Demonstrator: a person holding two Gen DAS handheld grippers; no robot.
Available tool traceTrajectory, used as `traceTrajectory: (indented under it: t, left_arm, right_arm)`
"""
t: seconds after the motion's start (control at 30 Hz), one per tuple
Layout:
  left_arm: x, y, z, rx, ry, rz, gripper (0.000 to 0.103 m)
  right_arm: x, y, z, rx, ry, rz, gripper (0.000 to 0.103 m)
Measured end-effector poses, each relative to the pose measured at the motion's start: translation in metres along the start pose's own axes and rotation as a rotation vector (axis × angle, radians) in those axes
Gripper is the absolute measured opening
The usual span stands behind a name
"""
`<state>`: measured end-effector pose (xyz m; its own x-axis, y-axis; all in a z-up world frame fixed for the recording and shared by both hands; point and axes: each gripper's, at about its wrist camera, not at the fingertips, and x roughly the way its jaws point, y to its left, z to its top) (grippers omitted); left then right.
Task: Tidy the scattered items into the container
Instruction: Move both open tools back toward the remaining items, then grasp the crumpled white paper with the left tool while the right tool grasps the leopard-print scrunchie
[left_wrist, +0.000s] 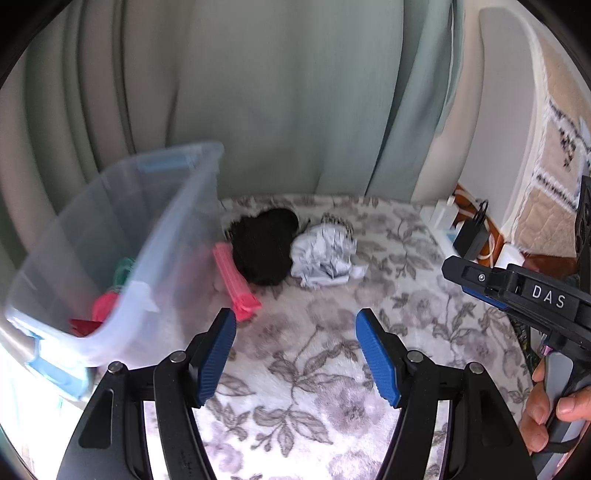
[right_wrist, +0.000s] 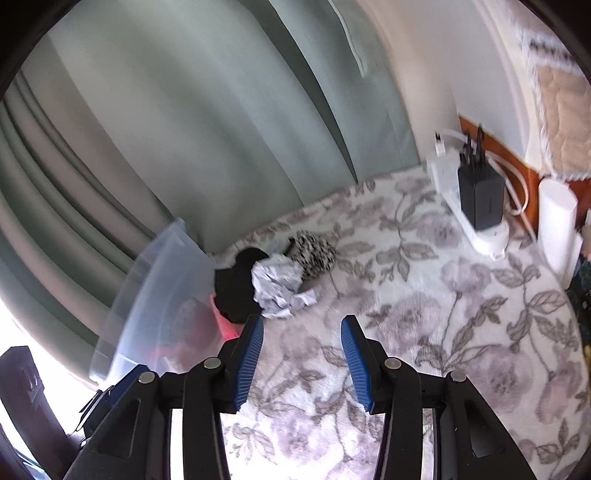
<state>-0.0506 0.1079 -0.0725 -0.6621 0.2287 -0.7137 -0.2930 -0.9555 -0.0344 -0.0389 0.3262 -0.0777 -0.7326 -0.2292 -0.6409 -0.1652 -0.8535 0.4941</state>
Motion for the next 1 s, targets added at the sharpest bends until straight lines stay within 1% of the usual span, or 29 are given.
traceTrajectory:
  t: [0.17,0.3,0.37,0.57,0.8,0.87,0.93,1.0]
  left_arm:
    - [0.034,-0.01,0.003,0.01,0.04,-0.022,0.068]
    - [0.066,-0.025,0.014,0.012,0.068,-0.068,0.068]
    - [0.079,-0.031,0.02,0.012,0.076,-0.071,0.068]
    - [0.114,-0.036,0.034,-0.033,0.08,-0.086,0.068]
    - [0.142,-0.028,0.041,-0.087,0.067,-0.076,0.067]
    - [0.147,-0.025,0.04,-0.098,0.066,-0.078,0.064]
    - [0.15,-0.022,0.038,-0.112,0.064,-0.094,0.053]
    - [0.151,-0.02,0.036,-0.121,0.057,-0.107,0.052]
  right_arm:
    - [0.028,-0.018,-0.002,0.021,0.054,-0.017,0.047]
    - [0.047,-0.03,0.002,0.025,0.076,-0.044,0.047]
    - [0.056,-0.036,0.005,0.03,0.082,-0.054,0.047]
    - [0.075,-0.048,0.019,0.045,0.08,-0.069,0.047]
    - [0.105,-0.044,0.04,0.005,0.096,-0.054,0.047]
    - [0.115,-0.041,0.043,0.004,0.105,-0.04,0.047]
    - [0.124,-0.037,0.045,-0.001,0.112,-0.026,0.047]
    - [0.135,-0.031,0.046,-0.015,0.125,-0.008,0.047]
